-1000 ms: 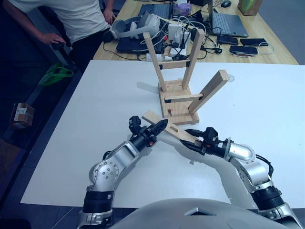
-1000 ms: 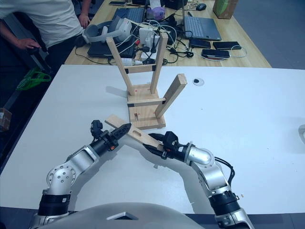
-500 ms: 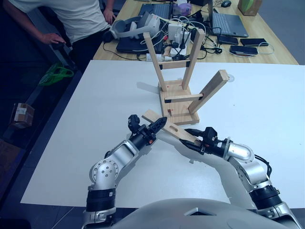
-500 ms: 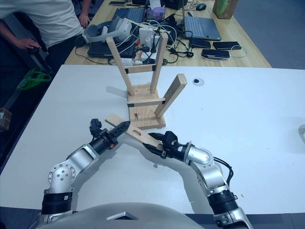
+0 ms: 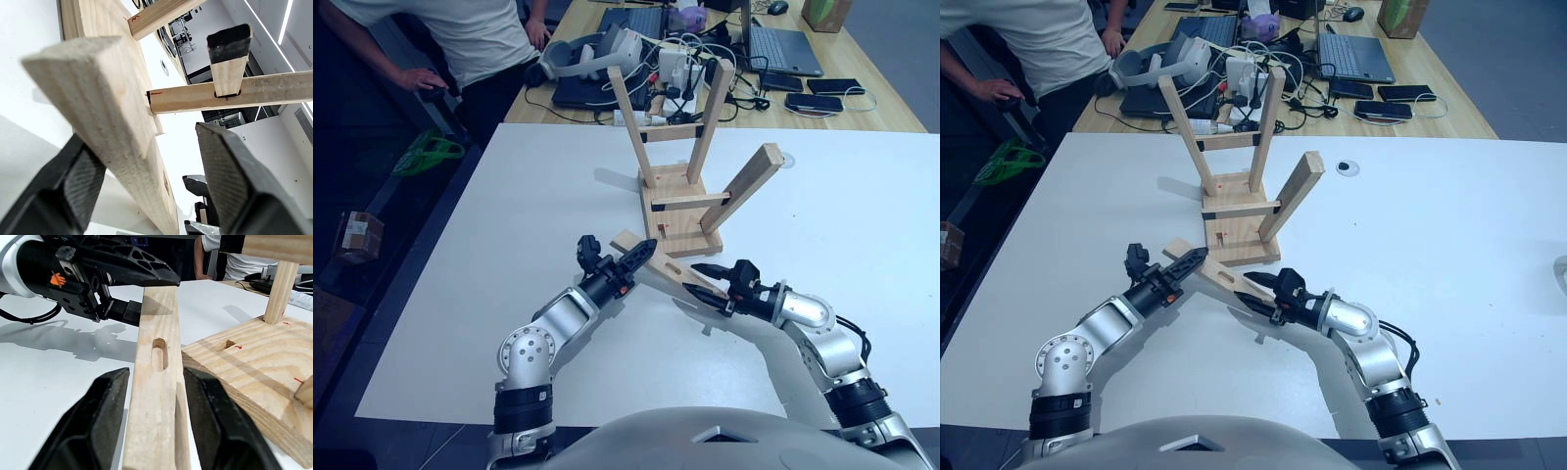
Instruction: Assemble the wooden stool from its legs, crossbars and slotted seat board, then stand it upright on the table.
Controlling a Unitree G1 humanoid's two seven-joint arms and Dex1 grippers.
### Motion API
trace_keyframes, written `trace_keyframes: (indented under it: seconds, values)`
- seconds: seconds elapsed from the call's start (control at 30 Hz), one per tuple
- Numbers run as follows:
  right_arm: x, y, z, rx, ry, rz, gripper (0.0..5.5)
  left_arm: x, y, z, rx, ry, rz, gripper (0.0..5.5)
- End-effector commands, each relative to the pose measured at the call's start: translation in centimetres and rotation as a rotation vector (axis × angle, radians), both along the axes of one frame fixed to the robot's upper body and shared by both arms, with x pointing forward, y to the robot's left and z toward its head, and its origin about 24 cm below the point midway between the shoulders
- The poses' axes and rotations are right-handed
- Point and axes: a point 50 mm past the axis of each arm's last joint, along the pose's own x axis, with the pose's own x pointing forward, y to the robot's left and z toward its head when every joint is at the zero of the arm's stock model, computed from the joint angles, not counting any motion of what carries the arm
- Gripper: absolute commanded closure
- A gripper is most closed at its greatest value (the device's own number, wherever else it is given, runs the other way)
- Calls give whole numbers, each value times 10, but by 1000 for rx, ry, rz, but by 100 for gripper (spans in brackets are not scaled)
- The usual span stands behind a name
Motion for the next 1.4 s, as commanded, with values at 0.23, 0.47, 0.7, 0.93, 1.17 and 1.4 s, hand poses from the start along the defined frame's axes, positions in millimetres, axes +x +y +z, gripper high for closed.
trace_keyframes:
  seconds: [0.23,0.47,0.7,0.93,1.17,1.4]
  values:
    - [8,-8,1,-29,-26,-27,347,2,-2,0,12,11,-13,341]
    - [18,-33,13,-5,-33,-142,347,5,11,5,-90,16,84,443]
    - [31,-61,22,56,-19,-351,347,2,56,27,-135,-60,228,448]
    - [48,-63,2,-30,8,-498,347,24,88,52,-147,-157,397,448]
    - [52,-46,-8,-30,35,-500,347,46,74,50,-123,-144,497,448]
    - [55,-46,-7,-20,27,-526,347,48,68,36,-2,-102,583,448]
